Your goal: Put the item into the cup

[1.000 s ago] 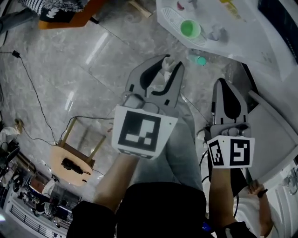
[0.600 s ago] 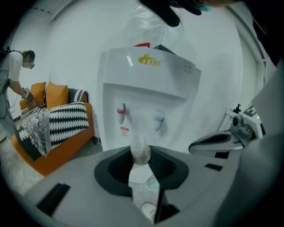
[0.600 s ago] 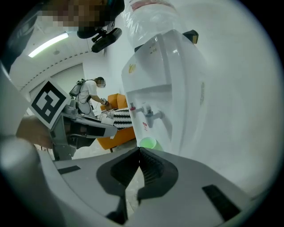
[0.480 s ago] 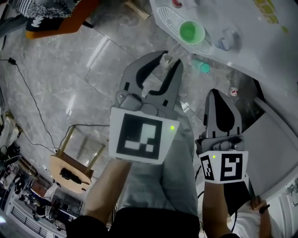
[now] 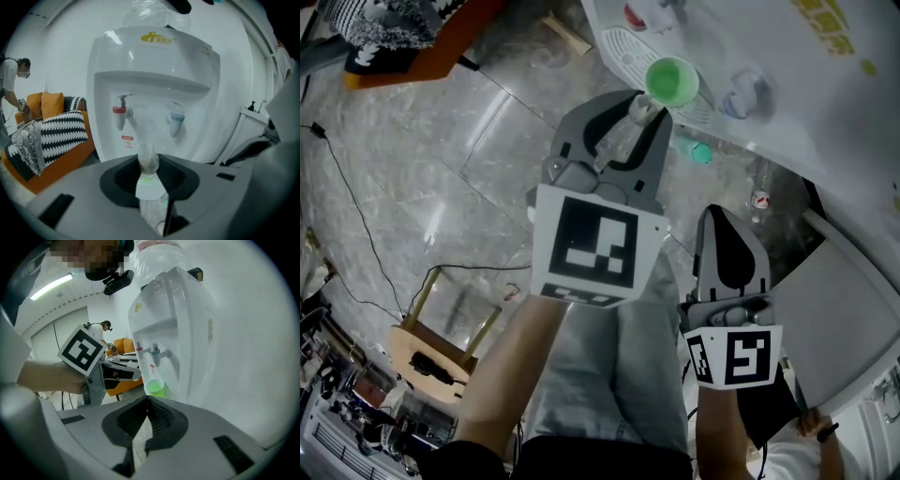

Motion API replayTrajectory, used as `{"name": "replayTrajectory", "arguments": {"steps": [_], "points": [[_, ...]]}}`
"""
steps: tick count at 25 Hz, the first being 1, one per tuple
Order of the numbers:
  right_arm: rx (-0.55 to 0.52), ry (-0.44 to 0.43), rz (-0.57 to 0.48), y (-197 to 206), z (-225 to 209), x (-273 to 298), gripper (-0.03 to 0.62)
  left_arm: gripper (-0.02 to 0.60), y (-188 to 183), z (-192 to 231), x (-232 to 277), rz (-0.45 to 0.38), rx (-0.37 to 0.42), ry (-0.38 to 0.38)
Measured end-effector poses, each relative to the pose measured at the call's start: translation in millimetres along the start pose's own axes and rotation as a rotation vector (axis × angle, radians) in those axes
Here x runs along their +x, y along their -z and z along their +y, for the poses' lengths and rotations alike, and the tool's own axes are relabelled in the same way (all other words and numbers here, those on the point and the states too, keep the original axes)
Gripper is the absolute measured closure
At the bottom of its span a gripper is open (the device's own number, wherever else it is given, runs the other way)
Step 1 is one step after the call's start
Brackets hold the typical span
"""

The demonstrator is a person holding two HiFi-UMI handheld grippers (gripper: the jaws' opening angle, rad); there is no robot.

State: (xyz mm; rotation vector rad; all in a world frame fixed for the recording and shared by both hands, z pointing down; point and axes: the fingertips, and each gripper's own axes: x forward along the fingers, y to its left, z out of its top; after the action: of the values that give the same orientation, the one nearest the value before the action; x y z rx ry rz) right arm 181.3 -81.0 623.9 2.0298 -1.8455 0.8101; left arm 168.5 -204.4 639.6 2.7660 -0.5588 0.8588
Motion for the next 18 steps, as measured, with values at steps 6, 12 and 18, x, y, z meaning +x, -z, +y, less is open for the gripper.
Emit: {"name": "replayTrajectory", "arguments": {"steps": [6, 12, 18], "points": [[0.037, -0.003, -0.022, -7, -5, -4, 0.584, 0.477, -1, 3, 24, 0.002, -0.002, -0.019], [0.069, 0.022, -0.049, -16, -17, -6, 0.583, 0.477, -5, 3, 45, 0.002, 0.014, -0.017], [0.078, 0.032, -0.045, -13, -27, -4, 0.584, 0.477, -2, 4, 54, 0.006, 0.030, -0.021]]}}
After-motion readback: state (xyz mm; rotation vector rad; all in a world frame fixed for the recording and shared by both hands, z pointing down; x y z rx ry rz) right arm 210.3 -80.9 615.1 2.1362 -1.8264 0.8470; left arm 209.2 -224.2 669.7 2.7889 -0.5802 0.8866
